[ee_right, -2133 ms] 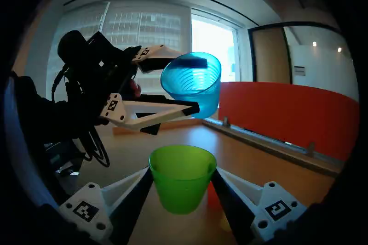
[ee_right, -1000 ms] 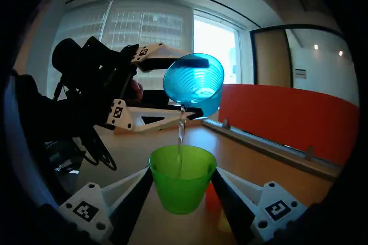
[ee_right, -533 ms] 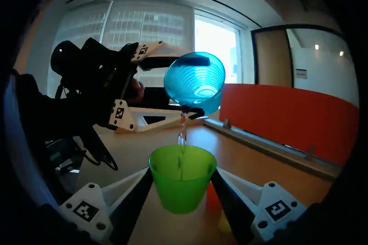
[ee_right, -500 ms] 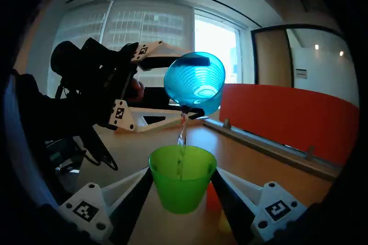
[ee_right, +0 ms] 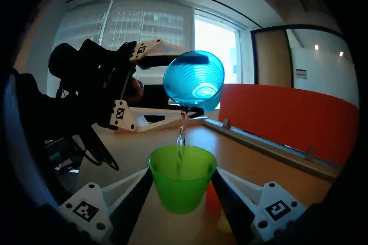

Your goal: Pour water

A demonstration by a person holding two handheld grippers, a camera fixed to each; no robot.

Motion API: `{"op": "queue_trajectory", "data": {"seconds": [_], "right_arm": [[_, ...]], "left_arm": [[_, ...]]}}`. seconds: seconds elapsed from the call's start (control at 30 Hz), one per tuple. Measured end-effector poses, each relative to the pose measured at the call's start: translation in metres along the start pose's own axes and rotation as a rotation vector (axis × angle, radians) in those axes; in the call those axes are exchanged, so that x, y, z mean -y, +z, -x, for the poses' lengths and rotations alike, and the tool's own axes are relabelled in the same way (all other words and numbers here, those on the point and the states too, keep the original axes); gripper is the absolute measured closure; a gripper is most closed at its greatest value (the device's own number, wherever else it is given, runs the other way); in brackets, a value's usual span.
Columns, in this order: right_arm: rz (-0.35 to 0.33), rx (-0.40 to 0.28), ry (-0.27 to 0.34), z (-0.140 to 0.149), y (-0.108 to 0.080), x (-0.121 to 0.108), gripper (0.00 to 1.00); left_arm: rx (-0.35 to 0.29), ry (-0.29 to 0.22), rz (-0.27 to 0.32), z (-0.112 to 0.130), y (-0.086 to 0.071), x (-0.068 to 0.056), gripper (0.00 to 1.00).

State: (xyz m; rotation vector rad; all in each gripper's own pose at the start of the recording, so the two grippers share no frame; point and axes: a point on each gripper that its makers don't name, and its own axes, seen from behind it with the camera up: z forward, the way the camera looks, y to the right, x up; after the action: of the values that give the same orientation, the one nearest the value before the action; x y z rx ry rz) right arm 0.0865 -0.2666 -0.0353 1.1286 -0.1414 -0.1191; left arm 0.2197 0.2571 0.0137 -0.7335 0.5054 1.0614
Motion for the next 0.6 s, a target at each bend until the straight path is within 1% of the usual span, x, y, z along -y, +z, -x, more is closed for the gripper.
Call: {"op": "queue_trajectory", "data": {"seconds": [0.6], "right_arm": [[0.001,-0.003,-0.002,0.0,-0.0006,0.0003,0.1]], "left_arm": [[0.0,0.051,-0.006,-0.0008,-0.0011,-0.0006,0.15]]}}
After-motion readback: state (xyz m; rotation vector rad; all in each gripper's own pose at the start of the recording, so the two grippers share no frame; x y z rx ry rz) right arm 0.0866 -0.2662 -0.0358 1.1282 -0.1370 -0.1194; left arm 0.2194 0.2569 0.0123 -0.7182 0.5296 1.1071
